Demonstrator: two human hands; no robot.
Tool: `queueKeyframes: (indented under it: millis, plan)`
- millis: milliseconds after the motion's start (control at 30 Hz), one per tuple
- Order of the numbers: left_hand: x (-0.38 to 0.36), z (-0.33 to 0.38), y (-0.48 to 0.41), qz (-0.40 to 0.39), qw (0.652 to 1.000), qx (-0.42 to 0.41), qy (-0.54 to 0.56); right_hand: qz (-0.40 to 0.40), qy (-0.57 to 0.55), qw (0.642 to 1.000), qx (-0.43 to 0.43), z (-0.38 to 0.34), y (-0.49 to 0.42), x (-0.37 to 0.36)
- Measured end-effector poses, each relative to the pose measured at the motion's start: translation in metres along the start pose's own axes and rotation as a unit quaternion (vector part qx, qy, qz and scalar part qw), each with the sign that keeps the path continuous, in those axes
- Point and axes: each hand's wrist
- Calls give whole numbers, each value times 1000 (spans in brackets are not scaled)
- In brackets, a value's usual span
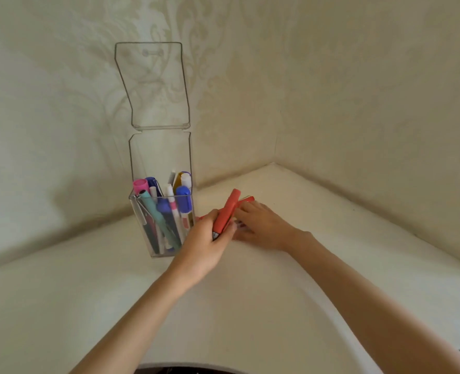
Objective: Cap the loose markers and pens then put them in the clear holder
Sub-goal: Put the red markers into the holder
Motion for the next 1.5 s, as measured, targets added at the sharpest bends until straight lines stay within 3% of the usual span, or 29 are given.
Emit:
queueKeyframes:
  millis: [100, 200, 267, 333, 400, 500, 600, 733, 867, 967, 1167, 1333, 1400, 1500]
  plan:
    - [13, 4, 19, -19, 998, 6, 61, -30, 112, 993, -6, -7, 2, -1]
    - [32, 10, 26, -1, 991, 26, 130, -68, 111, 991, -26, -15, 10, 5]
    - [46, 17, 25, 37, 981, 25, 189, -107, 35, 992, -55, -16, 15, 17]
    - [57, 23, 20, 86, 972, 20, 219, -96, -103, 986, -92, -16, 19, 30]
    - [69, 28, 15, 135, 965, 21, 224, -63, -287, 948, -125, -22, 23, 43]
    - [83, 36, 7, 163, 961, 19, 224, -73, -477, 872, -79, -45, 28, 62]
    - [92, 46, -3, 139, 965, 6, 224, -116, -536, 836, -8, -76, 28, 80]
    - [103, 51, -11, 160, 960, -17, 231, -123, -531, 838, 10, -104, 23, 91]
    - [119, 52, -17, 156, 969, -32, 188, -35, -514, 857, -7, -121, 14, 98]
    - [131, 54, -25, 144, 974, -36, 173, 33, -533, 845, -21, -131, 2, 111]
    - [149, 60, -42, 173, 957, -58, 225, 53, -511, 857, 44, -147, -11, 133]
    - [154, 45, -38, 220, 945, -51, 236, 221, -536, 815, 4, -143, -25, 141]
    - [154, 35, -30, 229, 939, -44, 253, 243, -536, 808, -1, -139, -29, 136]
    - [156, 23, -21, 250, 932, -39, 259, 240, -511, 825, -23, -137, -32, 121]
Point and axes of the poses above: each hand's wrist, its own y-axis away from the middle knuckle, its own x-axis out of the back of the hand, z = x × y, and after that the axes turned 15 degrees about -x, right-handed
